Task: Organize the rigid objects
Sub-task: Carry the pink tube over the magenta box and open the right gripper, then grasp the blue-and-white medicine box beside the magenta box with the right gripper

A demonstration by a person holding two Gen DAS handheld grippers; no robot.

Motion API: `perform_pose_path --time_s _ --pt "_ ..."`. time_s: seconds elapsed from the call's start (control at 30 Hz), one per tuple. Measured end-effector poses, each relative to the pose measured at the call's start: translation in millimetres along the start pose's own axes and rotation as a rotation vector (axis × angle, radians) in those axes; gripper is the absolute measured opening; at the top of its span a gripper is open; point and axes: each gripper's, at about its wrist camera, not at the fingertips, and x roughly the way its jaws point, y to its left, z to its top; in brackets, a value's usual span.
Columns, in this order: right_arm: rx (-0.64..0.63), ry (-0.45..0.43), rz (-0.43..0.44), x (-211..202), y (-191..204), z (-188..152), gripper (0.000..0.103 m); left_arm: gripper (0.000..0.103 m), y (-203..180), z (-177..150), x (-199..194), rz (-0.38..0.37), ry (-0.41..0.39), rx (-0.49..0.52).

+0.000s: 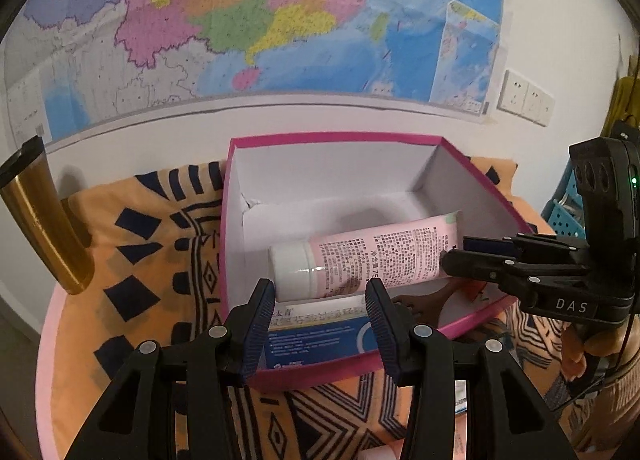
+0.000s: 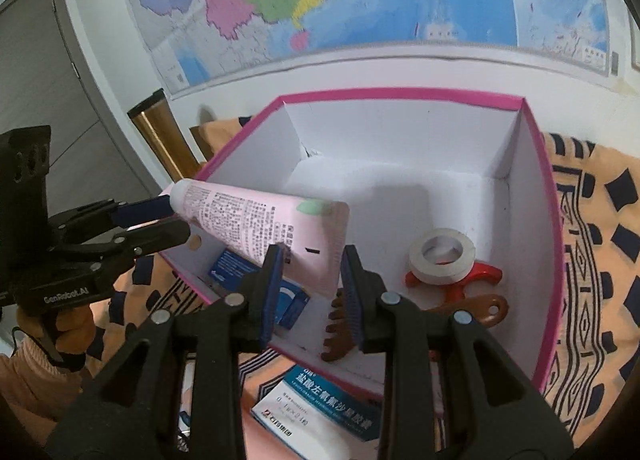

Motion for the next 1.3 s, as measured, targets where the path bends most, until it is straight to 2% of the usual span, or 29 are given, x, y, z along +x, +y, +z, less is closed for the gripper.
perform_pose_path --time_s 0.2,0.47,0.9,1.1,1.3 --pt "0.022 0.046 -0.013 15 -4 4 0.034 0.047 0 1 6 0.019 0.013 0.003" --pt "0.040 0.057 -0.022 21 -8 0 0.034 0.047 -2 -5 -5 0.027 -0.030 0.015" --pt "0.056 -0.076 0.030 -43 -5 -17 0.034 0.052 -15 -30 -42 -0.049 -0.099 0.024" --pt "0.059 -0.090 0.058 -64 0 -38 0.035 0.052 -23 -44 -44 -0.086 -0.081 0.019" --pt "0.095 -0.069 0.037 -74 -7 -68 0.035 0.052 -36 -64 -31 -0.128 -0.011 0.019"
